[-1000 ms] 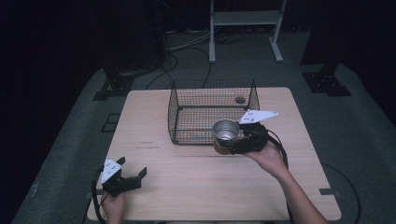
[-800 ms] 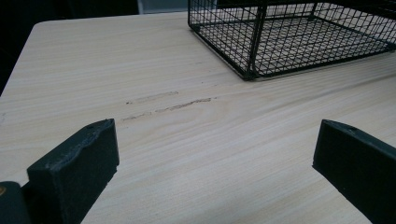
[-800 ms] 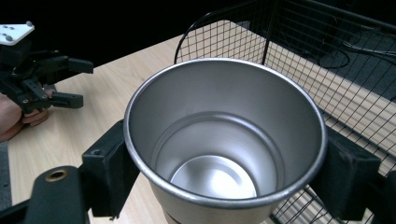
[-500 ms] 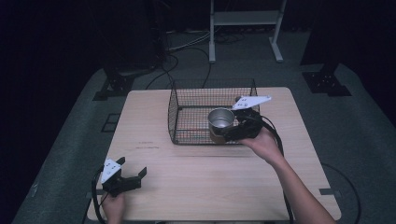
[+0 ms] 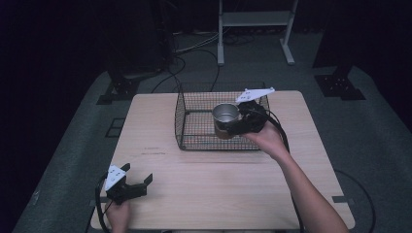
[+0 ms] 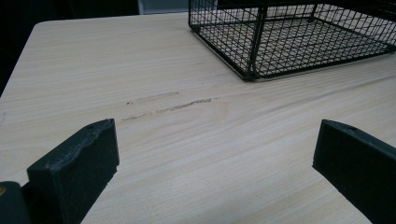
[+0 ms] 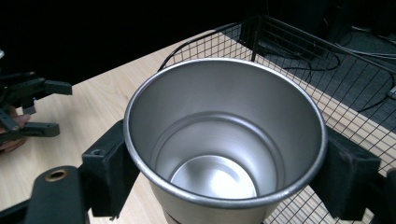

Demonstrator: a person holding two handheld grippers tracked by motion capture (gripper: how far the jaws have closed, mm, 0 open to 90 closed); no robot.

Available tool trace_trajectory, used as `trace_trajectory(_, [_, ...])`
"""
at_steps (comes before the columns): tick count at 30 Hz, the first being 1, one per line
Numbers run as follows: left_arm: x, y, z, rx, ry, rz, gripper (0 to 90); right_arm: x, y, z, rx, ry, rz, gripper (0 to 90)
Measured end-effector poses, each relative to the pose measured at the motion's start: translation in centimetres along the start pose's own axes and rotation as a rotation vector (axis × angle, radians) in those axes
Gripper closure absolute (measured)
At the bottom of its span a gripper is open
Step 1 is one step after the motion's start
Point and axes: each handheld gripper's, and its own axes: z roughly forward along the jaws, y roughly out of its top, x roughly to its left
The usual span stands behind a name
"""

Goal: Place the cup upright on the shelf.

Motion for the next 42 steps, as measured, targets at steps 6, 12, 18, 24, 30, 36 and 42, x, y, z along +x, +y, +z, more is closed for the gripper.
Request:
trace_trajectory(6, [0.0, 0.0, 0.0, -0.002, 0.0, 0.0, 0.0, -0.5, 1.0, 0.8, 0.01, -0.008, -0.001, 17.8])
trace_trajectory(12, [0.0, 0.0, 0.0, -0.002, -0.001, -0.004, 0.0, -1.3, 1.6, 1.6, 0.015, -0.01, 0.022, 17.8])
trace_trajectory(18, [0.0, 0.0, 0.0, -0.002, -0.001, -0.002, 0.0, -2.3, 2.4, 2.6, 0.03, -0.036, 0.037, 17.8])
trace_trajectory(24, [0.0, 0.0, 0.0, -0.002, -0.003, -0.005, 0.0, -3.0, 3.5, 3.5, 0.045, -0.066, 0.041, 17.8])
trace_trajectory(30, [0.0, 0.0, 0.0, -0.003, -0.003, -0.002, 0.0, -3.7, 3.8, 4.6, 0.066, -0.081, 0.044, 17.8])
trace_trajectory(36, [0.0, 0.0, 0.0, -0.005, -0.003, -0.005, 0.0, -4.7, 3.9, 5.9, 0.091, -0.089, 0.064, 17.8])
trace_trajectory(42, [0.0, 0.0, 0.0, -0.001, -0.003, 0.0, 0.0, -5.6, 3.7, 7.3, 0.098, -0.087, 0.098, 17.8])
